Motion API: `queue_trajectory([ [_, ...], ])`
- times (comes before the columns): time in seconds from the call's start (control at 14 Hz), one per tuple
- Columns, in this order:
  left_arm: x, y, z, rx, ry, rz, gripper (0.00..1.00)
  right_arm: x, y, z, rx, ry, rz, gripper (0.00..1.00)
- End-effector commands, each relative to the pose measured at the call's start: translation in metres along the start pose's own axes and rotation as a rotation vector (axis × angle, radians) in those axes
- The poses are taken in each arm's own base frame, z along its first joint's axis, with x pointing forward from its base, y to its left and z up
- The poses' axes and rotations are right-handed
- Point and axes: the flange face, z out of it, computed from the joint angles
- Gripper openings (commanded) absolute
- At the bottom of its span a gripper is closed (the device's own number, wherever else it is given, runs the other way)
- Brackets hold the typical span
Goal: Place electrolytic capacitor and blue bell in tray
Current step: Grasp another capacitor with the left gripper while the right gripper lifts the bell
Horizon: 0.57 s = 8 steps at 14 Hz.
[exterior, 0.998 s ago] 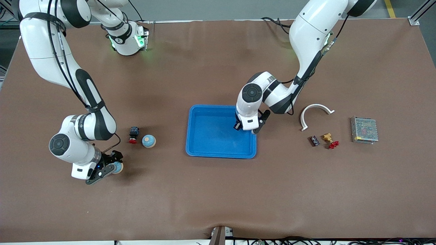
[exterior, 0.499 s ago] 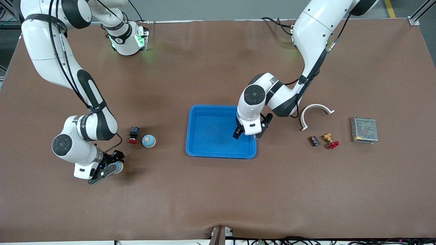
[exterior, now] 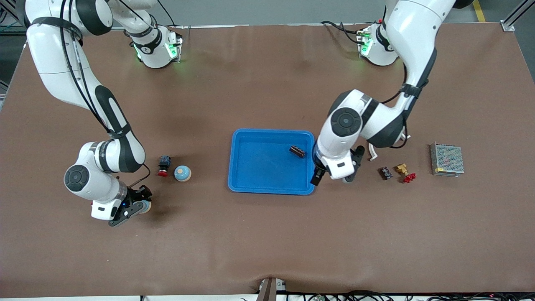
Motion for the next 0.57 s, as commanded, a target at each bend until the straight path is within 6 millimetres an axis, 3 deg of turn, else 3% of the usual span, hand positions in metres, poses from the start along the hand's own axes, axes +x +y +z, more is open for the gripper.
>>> queue_trajectory([
  [0.0, 0.024, -0.006, -0.005, 0.037, 0.019, 0.038, 1.0, 0.001, -0.002, 0.001, 0.003, 0.004, 0.005, 0.62],
  [0.29, 0.092, -0.021, 0.006, 0.141, 0.021, 0.094, 1.0, 0.007, -0.005, -0.007, 0.005, 0.006, 0.032, 0.58],
  [0.5, 0.143, -0.038, 0.018, 0.177, 0.013, 0.143, 1.0, 0.022, -0.016, -0.029, 0.037, -0.027, 0.051, 0.58],
])
